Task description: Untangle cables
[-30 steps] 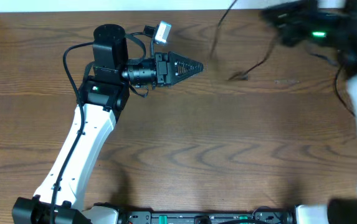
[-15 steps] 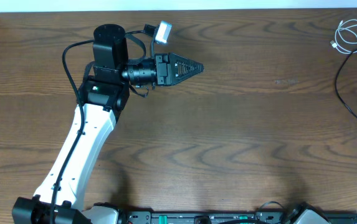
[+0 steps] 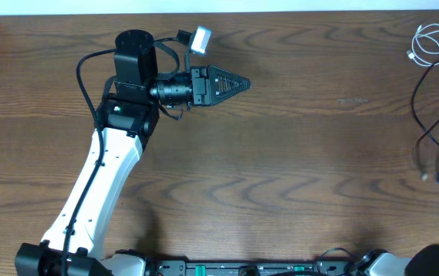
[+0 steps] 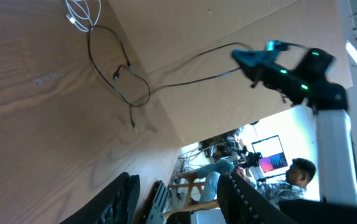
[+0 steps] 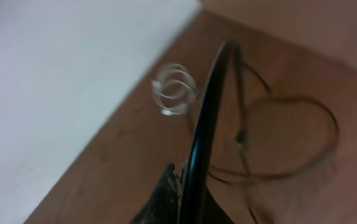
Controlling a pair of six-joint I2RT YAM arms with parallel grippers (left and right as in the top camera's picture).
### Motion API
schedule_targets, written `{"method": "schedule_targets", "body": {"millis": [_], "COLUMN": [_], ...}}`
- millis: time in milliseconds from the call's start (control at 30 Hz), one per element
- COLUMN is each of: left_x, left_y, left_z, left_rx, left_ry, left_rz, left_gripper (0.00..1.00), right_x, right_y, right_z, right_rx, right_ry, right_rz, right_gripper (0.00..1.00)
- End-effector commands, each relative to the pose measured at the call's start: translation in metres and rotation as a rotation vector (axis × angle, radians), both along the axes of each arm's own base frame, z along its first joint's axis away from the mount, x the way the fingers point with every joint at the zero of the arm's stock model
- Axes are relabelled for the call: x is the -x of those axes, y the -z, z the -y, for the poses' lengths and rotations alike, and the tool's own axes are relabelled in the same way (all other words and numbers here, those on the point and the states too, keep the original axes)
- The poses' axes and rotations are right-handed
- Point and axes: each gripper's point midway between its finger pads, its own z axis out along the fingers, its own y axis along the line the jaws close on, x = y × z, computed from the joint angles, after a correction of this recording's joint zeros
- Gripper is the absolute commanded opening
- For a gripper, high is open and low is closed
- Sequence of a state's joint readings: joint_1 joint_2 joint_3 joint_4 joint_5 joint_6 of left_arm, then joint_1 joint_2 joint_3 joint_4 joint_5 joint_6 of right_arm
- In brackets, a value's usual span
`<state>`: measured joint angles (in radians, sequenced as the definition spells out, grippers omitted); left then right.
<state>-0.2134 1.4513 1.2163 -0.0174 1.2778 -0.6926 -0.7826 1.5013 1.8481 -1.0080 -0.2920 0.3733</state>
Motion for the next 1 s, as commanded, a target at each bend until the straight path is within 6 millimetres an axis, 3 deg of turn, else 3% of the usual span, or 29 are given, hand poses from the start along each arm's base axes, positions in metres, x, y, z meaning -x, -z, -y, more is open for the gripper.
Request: {"method": "schedule_targets", "body": {"millis": [0, 167, 200, 300, 433, 567, 700, 967], "left_x": [0.003, 0.002, 0.002, 0.002, 0.002, -0.002, -0.004, -0.01], "left_y": [-0.001, -0.001, -0.001, -0.001, -0.001, 0.001, 0.002, 0.004], "left_z": [0.001, 0.001, 0.001, 0.001, 0.001, 0.0, 0.0, -0.002], "left_rx": [0.002, 0.002, 0.002, 0.002, 0.002, -0.007, -0.013, -0.036], "left_ry": [0.016, 0.016, 0.016, 0.016, 0.015, -0.008, -0.024, -0.05], "left_rz": [0.031, 0.031, 0.031, 0.031, 0.031, 0.029, 0.03, 0.1], "left_gripper": [0.45, 0.46, 0.46, 0.46, 0.46, 0.46, 0.46, 0.46], "right_x": [0.011, 0.014, 0.01, -0.008, -0.032, -0.044, -0.063, -0.098], "right_y": [0.036, 0.089, 0.098, 0.122, 0.147, 0.148, 0.13, 0.08], "right_z": [0.038, 0.068, 0.073, 0.085, 0.081, 0.067, 0.038, -0.047], "right_rx": [-0.066, -0.117, -0.125, -0.148, -0.225, -0.244, -0.265, -0.247], "right_ry": [0.228, 0.366, 0.365, 0.348, 0.258, 0.131, -0.072, -0.522], "right_rz": [-0.105, -0.25, -0.262, -0.268, -0.253, -0.235, -0.147, 0.051], "right_gripper": [0.01, 0.01, 0.13, 0.99, 0.99, 0.99, 0.99, 0.99]}}
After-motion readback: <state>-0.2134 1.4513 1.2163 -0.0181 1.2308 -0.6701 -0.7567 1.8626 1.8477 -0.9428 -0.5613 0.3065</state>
